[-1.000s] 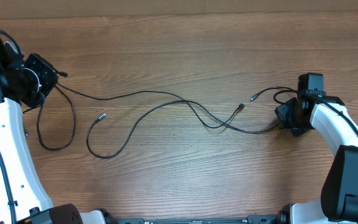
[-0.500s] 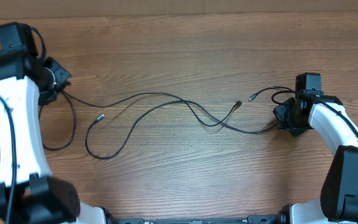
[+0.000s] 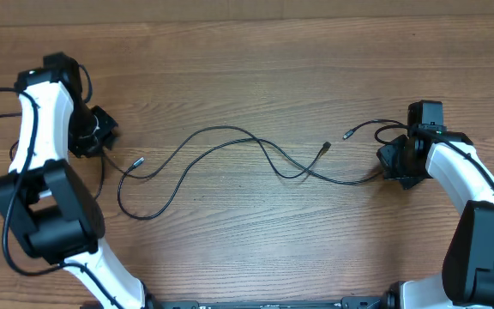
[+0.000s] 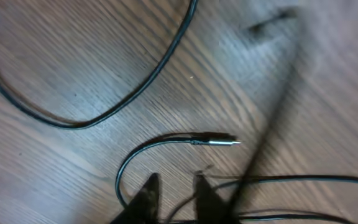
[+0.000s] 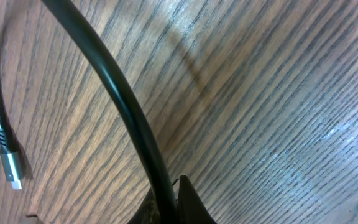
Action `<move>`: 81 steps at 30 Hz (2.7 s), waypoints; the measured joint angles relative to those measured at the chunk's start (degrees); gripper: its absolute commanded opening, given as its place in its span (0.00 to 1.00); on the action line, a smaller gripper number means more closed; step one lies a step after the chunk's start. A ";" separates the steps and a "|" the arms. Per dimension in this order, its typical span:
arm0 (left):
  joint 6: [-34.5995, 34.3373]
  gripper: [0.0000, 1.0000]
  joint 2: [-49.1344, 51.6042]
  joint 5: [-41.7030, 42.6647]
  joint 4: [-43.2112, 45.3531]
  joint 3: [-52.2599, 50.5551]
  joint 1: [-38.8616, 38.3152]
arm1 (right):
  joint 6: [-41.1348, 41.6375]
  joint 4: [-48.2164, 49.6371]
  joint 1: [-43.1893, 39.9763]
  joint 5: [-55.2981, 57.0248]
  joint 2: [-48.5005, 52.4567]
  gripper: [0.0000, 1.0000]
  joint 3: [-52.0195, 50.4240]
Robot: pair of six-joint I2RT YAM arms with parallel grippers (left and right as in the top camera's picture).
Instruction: Untangle cables
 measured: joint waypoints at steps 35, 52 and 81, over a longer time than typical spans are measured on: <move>9.64 0.49 1.20 10.40 8.35 7.41 -30.80 | -0.02 -0.72 0.00 0.02 0.02 0.04 0.00; -8.39 0.50 1.22 1.11 35.36 -8.39 -39.80 | 0.04 -1.64 0.00 -1.03 0.00 0.14 0.00; -7.39 0.04 10.23 0.83 23.91 -2.89 -37.16 | -0.98 -2.69 0.00 -1.07 0.00 0.04 -0.04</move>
